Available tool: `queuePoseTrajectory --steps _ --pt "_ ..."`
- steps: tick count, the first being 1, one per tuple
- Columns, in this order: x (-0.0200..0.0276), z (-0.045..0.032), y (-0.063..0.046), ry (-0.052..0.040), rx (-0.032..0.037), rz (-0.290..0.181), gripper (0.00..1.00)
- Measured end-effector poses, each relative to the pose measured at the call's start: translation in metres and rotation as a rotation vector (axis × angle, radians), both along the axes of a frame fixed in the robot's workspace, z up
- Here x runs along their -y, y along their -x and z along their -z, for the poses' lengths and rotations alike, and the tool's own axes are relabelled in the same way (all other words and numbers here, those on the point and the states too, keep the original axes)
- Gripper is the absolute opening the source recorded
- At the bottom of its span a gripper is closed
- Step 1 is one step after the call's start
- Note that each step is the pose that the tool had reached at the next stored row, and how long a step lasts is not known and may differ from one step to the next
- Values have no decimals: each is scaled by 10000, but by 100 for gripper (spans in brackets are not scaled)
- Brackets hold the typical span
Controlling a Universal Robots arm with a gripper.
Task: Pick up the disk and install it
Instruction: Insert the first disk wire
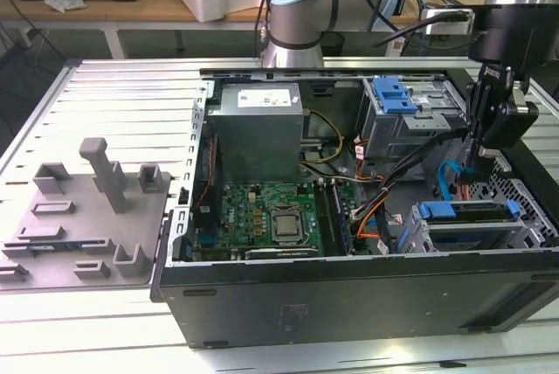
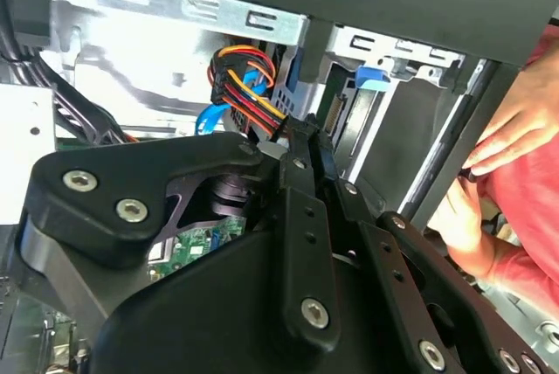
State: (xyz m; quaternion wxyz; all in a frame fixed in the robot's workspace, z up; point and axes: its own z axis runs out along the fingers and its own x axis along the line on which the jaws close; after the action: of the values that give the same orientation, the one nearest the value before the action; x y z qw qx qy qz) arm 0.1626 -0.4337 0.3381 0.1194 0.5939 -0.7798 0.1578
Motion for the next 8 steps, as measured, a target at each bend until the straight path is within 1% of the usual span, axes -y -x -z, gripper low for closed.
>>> queuePoseTrajectory --steps 6,8 --pt "5 0 0 -1 0 0 17" --pt "14 0 1 -27 0 -16 17"
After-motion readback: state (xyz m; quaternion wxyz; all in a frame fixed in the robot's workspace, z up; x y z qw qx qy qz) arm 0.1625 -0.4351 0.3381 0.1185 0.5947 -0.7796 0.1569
